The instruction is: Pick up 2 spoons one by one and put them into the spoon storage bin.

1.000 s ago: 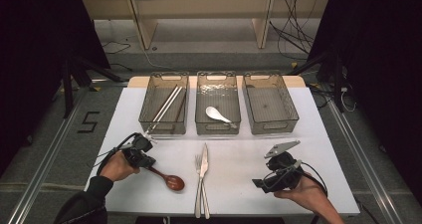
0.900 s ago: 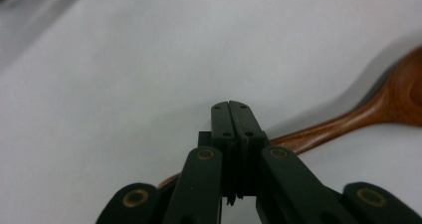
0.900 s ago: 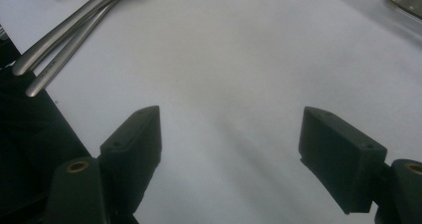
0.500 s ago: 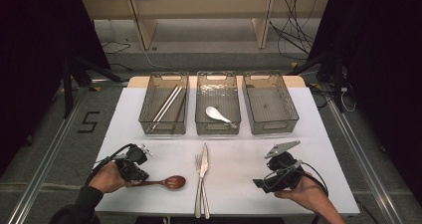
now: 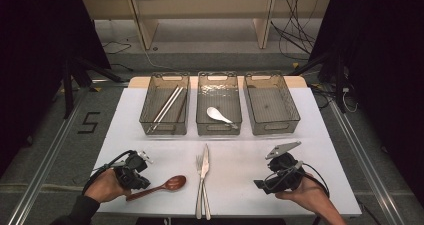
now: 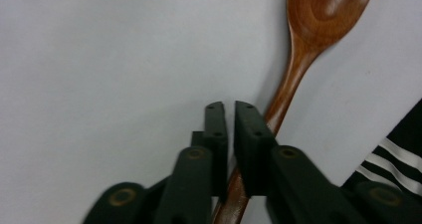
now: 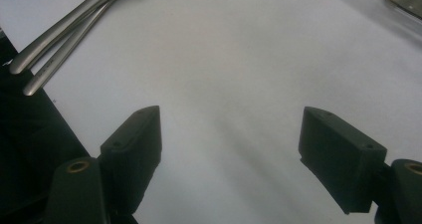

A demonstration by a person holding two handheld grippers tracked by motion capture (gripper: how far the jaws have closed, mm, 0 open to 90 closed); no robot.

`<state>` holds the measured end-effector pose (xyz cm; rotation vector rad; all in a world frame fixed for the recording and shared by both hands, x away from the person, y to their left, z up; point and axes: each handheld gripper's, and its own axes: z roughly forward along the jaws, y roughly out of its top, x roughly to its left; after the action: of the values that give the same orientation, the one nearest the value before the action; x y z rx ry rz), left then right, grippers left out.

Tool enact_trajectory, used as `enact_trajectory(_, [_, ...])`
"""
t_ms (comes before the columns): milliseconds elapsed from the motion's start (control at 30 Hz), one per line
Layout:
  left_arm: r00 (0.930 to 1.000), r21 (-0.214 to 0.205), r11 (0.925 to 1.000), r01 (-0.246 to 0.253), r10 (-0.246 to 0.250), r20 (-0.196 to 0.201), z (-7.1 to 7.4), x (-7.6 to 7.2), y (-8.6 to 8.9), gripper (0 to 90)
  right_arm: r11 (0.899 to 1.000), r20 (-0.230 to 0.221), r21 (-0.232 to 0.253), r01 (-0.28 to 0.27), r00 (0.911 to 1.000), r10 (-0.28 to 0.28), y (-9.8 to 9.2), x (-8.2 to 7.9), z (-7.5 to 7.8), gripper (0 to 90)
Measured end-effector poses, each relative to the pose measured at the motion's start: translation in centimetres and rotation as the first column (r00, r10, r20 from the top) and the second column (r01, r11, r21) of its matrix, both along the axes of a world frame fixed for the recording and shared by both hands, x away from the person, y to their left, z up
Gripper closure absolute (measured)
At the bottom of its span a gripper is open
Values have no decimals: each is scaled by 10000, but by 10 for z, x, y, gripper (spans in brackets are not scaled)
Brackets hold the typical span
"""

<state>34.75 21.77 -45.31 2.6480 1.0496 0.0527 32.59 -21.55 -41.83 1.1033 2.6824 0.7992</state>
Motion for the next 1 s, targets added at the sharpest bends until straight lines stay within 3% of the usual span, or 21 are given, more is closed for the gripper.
enact_trajectory(233, [9991, -118, 9999, 112, -108, 410, 8, -3, -10, 405, 10000, 4, 28, -44, 10000, 44, 1, 0, 0, 260])
enact_trajectory(433, [9986, 122, 9999, 30, -37, 533, 8, -4, -14, 257, 10000, 0, 43, -53, 10000, 53, 1, 0, 0, 260])
enact_trajectory(700, [9995, 506, 9986, 146, -159, 268, 3, -6, -18, 238, 10000, -6, 41, -65, 10000, 65, 1, 0, 0, 260])
enact_trajectory(833, [9989, 617, 9971, 445, -453, 104, 1, -8, -21, 308, 10000, -14, 39, -60, 10000, 60, 1, 0, 0, 260])
enact_trajectory(1000, [9921, 762, 9892, 1250, -1252, -14, -3, -11, -28, 451, 10000, -33, 13, -65, 10000, 65, 1, 0, -1, 260])
